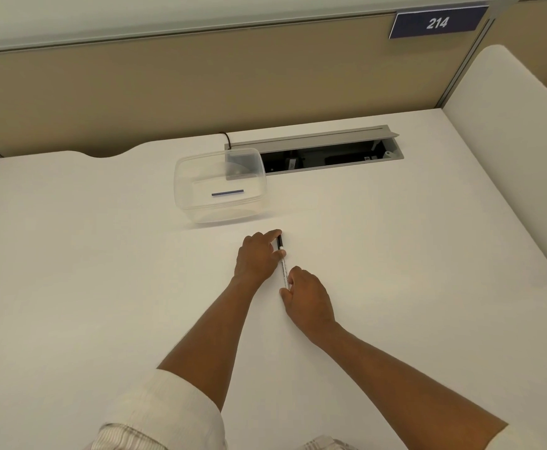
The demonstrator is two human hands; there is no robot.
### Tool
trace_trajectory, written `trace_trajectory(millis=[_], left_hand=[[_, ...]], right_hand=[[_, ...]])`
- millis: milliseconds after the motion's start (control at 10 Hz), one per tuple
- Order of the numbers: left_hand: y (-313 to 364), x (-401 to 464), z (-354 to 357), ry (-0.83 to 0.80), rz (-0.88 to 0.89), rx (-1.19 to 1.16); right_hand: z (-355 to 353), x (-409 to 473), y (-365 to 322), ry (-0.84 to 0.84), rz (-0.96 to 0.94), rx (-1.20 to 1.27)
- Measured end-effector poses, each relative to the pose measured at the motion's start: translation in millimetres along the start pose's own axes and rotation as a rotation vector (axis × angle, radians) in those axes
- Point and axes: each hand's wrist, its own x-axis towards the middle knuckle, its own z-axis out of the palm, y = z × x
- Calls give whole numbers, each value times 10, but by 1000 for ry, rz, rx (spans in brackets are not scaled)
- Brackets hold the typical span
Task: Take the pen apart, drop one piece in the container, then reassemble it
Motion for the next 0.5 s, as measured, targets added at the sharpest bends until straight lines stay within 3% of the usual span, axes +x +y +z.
trace_trajectory(millis=[500], left_hand=[[35, -56, -43, 21, -11, -74]], right_hand=[[-37, -31, -67, 9, 12, -30]])
